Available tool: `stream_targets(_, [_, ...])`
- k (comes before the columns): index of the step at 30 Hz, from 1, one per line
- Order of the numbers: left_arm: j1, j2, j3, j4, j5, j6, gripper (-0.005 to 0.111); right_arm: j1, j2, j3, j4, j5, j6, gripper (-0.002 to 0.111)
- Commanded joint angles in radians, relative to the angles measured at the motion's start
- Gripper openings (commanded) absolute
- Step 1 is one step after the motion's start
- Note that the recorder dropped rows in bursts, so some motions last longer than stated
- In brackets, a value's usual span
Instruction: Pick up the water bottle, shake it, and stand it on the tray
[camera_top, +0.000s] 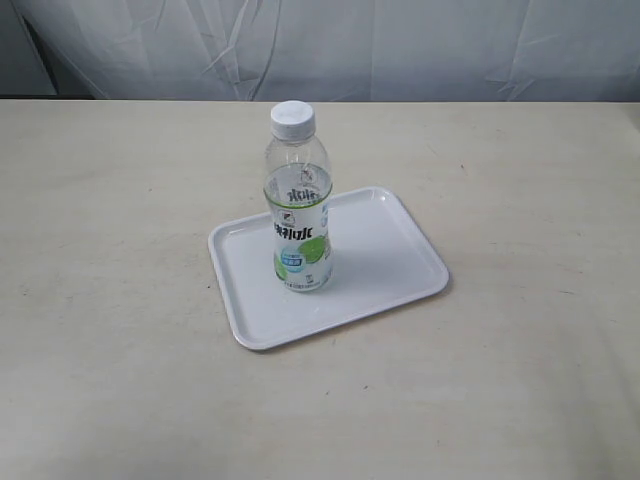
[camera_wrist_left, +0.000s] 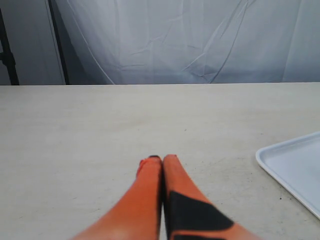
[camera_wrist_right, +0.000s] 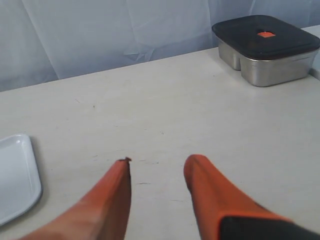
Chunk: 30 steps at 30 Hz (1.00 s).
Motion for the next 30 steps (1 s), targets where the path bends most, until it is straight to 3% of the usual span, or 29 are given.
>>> stream_targets(1, [0.001, -0.004, 0.003, 0.000, -0.001, -0.004, 0.000, -0.005, -0.023, 0.003, -0.008, -0.006, 0.001, 0.040])
stream_targets(30, [0.001, -0.004, 0.003, 0.000, -0.001, -0.004, 0.000, -0.002, -0.038, 0.003, -0.006, -0.006, 0.001, 0.040])
